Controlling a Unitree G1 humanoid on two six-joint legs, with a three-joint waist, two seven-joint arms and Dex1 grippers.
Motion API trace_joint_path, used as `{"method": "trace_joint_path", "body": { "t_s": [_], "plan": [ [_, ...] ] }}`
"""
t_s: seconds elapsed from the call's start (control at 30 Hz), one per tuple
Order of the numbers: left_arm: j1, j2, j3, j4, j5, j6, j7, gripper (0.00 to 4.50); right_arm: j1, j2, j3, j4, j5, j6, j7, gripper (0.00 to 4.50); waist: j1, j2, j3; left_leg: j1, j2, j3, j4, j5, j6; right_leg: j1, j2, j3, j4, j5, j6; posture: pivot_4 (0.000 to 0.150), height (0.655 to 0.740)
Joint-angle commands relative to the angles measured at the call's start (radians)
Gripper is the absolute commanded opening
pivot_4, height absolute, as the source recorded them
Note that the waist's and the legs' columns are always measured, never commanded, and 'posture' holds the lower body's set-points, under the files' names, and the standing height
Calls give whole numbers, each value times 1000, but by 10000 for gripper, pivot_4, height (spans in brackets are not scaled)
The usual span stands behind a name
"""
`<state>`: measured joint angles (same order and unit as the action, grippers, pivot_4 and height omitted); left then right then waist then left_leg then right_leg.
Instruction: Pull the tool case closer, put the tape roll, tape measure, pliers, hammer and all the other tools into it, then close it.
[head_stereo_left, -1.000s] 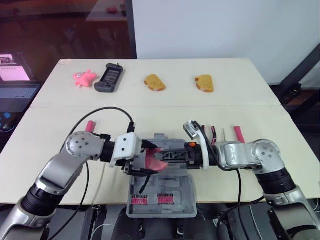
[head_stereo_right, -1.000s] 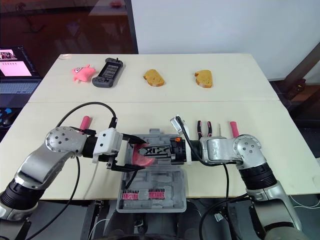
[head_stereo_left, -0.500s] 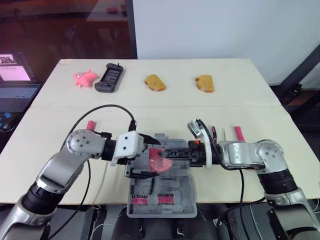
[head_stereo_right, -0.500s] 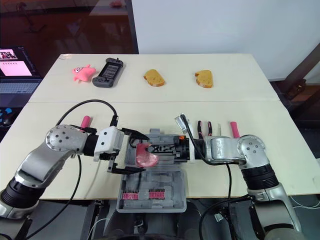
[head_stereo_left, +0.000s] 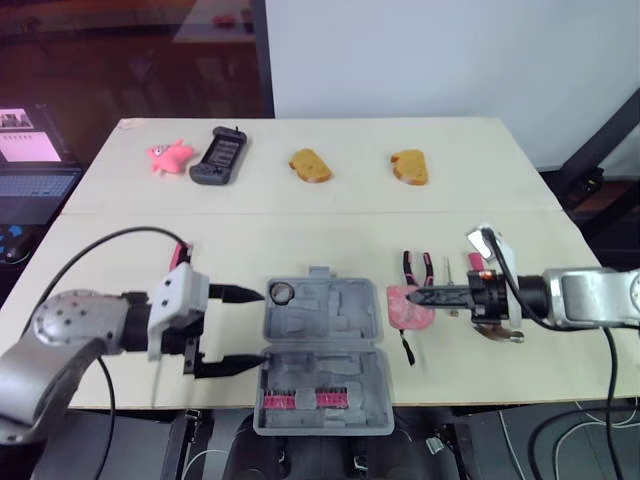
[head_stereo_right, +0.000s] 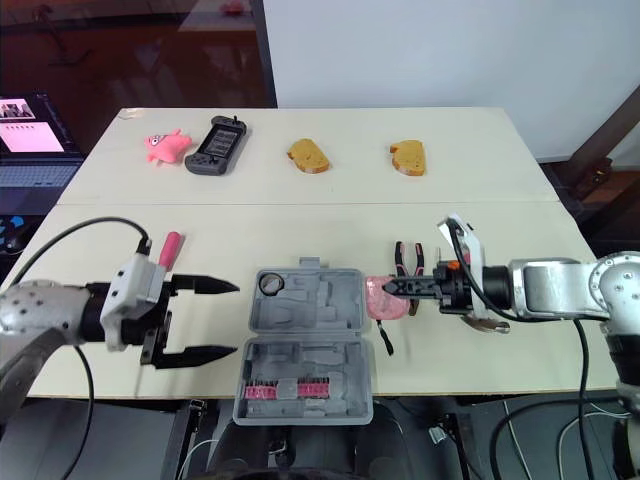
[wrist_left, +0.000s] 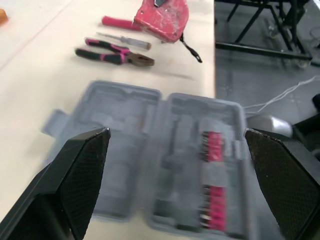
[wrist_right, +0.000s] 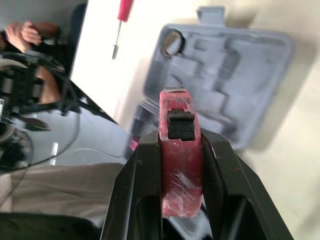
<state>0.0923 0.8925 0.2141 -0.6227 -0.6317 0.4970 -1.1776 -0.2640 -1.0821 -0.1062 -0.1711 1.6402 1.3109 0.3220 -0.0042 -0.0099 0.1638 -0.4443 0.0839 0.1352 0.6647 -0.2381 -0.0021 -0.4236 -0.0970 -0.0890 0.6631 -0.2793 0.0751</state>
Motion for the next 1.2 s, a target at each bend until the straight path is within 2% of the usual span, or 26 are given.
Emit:
{"method": "trace_joint_path", "body": {
  "t_s": [0.03, 0.17, 0.37, 0.67, 0.93, 1.0, 1.03, 1.1, 1.2],
  "plan": [
    [45, -15, 57, -68, -33, -23, 31, 45000, 95, -54, -8, -76, -209, -51, 218, 5481, 8, 0, 0, 0, 0, 0, 0, 0, 0, 0, 0, 0, 0, 0, 0, 1500, 7188],
    [131, -23, 63, -118, -56, -17, 38, 45000, 106, 26, 12, 56, -240, -7, 258, 5481, 10, -1, -1, 1, 0, 0, 1, 0, -1, 1, 0, 0, 0, 0, 0, 1500, 7188],
    [228, -33, 71, -164, -43, -37, 63, 45000, 77, 144, 25, 163, -378, -13, 268, 5481, 17, 0, 0, 1, 0, 1, 1, 0, -1, 0, 0, 1, 0, 0, -1, 1500, 7188],
    [242, -24, 76, -170, -46, -42, 90, 45000, 44, 211, 95, 260, -590, -44, 385, 5481, 15, 0, -1, 1, 0, 1, 1, 0, -1, 0, 0, 1, 0, 0, -1, 1500, 7188],
    [214, -14, 59, -150, -47, -39, 90, 45000, 64, 251, 53, 280, -649, -22, 422, 5481, 16, 0, -1, 1, 0, 1, 1, 0, -1, 0, 0, 1, 0, 0, -1, 1500, 7188],
    [203, -14, 52, -140, -44, -40, 86, 45000, 63, 260, 27, 281, -657, -27, 421, 16290, 16, 0, -1, 1, 0, 1, 1, 0, -1, 0, 0, 1, 0, 0, -1, 1500, 7188],
    [198, -14, 49, -135, -44, -40, 84, 45000, 63, 262, 18, 278, -663, -32, 422, 19201, 16, 0, -1, 1, 0, 1, 1, 0, -1, 0, 0, 1, 0, 0, -1, 1500, 7188],
    [186, -13, 42, -124, -42, -43, 79, 45000, 62, 266, -10, 273, -667, -31, 423, 29021, 16, 0, -1, 1, 0, 1, 1, 0, -1, 0, 0, 1, 0, 0, -1, 1500, 7188],
    [175, 1, 38, -108, -52, -46, 43, 45000, 70, 246, -41, 256, -679, -21, 427, 44835, 16, 0, -1, 1, 0, 1, 1, 0, -1, 0, 0, 1, 0, 0, -1, 1500, 7188]
  ]
}}
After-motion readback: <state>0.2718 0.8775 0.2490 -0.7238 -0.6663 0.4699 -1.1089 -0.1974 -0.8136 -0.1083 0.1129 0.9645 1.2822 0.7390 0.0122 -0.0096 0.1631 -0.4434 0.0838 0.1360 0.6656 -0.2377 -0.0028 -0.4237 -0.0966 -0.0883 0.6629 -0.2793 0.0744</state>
